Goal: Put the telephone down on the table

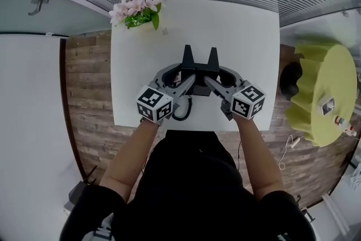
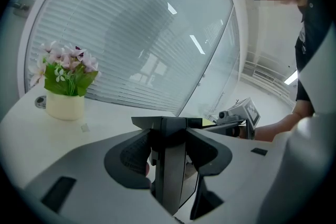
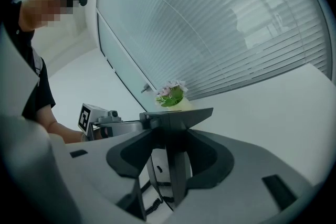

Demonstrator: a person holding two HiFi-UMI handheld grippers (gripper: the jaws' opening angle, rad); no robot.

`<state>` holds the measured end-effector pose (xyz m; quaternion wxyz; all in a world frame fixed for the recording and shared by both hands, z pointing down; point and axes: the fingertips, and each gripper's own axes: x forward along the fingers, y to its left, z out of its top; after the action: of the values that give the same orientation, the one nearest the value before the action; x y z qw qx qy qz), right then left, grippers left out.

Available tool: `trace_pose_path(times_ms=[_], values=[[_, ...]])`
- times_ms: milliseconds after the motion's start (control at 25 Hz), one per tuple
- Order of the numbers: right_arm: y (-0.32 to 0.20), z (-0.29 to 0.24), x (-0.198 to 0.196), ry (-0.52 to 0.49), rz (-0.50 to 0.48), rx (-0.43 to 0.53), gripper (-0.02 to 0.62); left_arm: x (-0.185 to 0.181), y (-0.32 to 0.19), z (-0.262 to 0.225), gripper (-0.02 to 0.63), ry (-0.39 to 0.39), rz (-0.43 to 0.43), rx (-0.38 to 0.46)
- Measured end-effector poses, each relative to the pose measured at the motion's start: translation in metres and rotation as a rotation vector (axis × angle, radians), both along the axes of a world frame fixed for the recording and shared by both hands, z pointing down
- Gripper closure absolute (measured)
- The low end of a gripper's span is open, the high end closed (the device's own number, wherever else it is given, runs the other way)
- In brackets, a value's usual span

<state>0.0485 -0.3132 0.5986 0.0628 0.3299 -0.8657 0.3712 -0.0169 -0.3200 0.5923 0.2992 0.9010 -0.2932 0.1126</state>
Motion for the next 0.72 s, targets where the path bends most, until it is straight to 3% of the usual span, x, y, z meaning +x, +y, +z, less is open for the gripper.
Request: trace_pose_path(times_ms=[720], values=[[-0.051, 0.039, 0.005, -0.008, 0.004, -0.089, 0.387, 0.004, -0.051, 0.041, 0.396, 0.000, -0.022, -0.104]])
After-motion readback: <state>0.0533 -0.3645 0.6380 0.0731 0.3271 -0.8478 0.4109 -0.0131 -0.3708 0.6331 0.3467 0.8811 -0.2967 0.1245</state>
